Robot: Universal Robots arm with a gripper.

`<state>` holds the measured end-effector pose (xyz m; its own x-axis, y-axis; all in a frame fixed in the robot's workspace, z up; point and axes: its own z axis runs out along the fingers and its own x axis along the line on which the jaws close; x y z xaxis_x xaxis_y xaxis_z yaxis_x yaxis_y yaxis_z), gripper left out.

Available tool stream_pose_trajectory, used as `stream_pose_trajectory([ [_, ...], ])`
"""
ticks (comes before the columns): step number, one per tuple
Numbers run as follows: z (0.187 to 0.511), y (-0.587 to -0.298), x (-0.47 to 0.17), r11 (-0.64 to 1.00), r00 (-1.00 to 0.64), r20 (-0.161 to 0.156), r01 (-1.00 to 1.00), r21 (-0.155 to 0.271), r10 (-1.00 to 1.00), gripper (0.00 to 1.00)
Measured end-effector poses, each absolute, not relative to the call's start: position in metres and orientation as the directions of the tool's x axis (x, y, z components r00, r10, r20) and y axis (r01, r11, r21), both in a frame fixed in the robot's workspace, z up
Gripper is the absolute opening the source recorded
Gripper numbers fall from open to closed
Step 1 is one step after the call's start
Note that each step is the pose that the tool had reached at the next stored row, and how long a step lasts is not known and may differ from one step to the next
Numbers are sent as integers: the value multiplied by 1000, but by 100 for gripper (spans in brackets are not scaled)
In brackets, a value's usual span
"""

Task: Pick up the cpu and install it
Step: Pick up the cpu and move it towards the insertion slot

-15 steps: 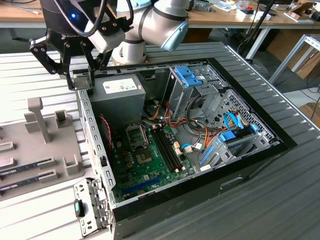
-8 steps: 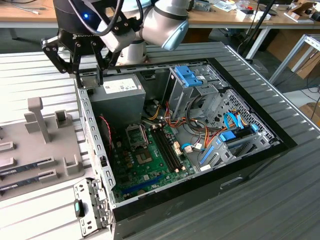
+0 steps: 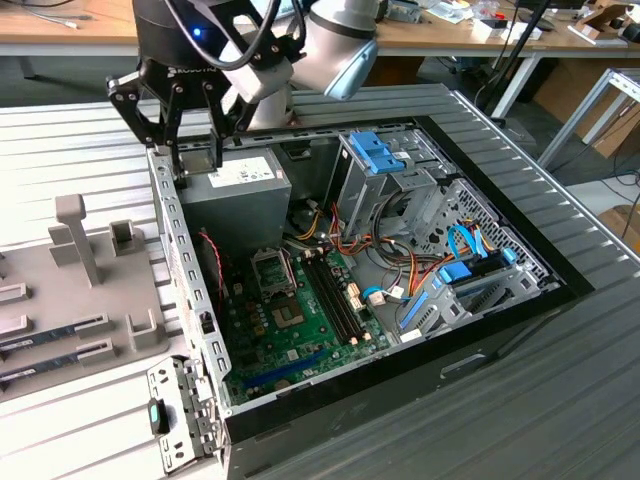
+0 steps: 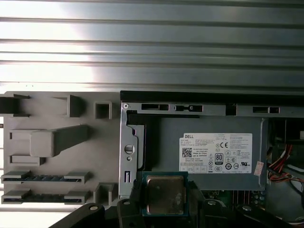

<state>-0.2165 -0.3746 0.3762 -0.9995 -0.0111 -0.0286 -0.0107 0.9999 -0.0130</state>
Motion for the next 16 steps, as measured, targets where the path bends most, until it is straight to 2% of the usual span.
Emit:
stream_pose_trajectory([
  [16, 376, -375, -176, 1000, -1000, -29, -11, -13, -11, 47],
])
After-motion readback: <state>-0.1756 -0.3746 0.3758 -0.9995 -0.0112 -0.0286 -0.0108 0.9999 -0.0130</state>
